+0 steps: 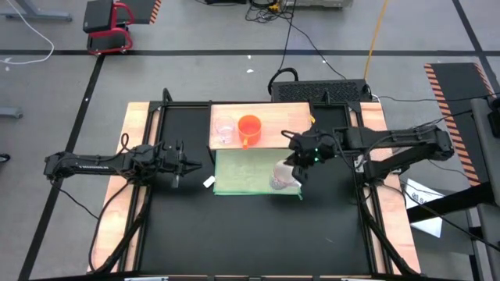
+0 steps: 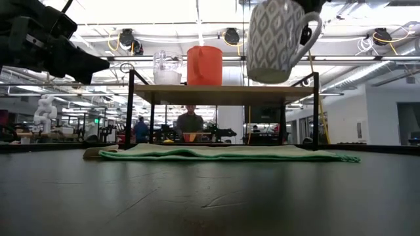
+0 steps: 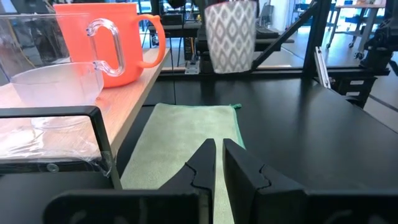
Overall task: Stack small to large cups/mugs on shelf
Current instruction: Put the gray patterned mug on the shelf
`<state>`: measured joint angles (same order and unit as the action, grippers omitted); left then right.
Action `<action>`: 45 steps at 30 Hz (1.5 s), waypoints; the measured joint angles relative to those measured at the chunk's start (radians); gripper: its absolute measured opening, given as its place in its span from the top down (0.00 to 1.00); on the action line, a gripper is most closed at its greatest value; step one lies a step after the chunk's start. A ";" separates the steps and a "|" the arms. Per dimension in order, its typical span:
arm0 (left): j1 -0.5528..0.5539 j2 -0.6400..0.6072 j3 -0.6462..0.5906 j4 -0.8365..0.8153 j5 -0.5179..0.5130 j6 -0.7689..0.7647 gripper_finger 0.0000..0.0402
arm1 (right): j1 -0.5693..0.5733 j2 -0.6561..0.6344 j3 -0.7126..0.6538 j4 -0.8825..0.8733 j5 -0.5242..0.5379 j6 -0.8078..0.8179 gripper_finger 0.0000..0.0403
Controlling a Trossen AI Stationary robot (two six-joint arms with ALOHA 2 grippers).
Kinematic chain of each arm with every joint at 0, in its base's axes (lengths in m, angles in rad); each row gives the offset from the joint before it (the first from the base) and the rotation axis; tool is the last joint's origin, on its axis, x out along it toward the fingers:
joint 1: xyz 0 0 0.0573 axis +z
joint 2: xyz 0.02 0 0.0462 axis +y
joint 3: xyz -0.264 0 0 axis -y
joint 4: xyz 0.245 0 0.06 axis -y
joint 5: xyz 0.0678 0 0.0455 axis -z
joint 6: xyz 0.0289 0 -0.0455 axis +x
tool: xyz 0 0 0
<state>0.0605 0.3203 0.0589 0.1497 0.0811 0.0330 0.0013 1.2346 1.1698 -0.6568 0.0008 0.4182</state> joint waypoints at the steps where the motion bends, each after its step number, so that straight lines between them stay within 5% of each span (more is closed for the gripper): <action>1: 0.000 0.000 0.000 0.000 0.000 0.002 0.92 | -0.010 0.000 0.000 -0.006 -0.001 -0.010 0.98; 17: 0.000 0.000 0.000 -0.006 0.000 0.007 0.92 | 0.017 -0.202 -0.025 0.024 0.055 -0.212 0.98; 29: 0.000 0.000 0.000 -0.005 0.000 0.011 0.92 | -0.023 -0.505 -0.359 0.184 0.085 -0.191 0.98; 45: 0.000 0.000 0.000 -0.017 0.000 0.011 0.92 | -0.035 -0.632 -0.591 0.345 0.080 -0.168 0.98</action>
<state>0.0601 0.3206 0.0589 0.1329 0.0807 0.0444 -0.0338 0.6022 0.5784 -0.3118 0.0806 0.2501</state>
